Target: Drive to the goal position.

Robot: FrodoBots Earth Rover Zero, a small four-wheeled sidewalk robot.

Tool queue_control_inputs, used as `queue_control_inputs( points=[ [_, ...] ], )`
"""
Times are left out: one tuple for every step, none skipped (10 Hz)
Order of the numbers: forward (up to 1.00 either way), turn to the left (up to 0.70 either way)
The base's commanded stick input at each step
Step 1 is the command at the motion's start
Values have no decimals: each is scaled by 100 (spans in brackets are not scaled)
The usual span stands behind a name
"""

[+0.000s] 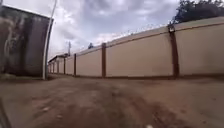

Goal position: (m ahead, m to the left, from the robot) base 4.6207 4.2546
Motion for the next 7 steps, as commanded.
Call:
queue_control_inputs(
  points=[
    [70,0],
    [70,5],
    [70,22],
    [70,18],
    [70,3],
    [70,0],
    [70,0]
  ],
)
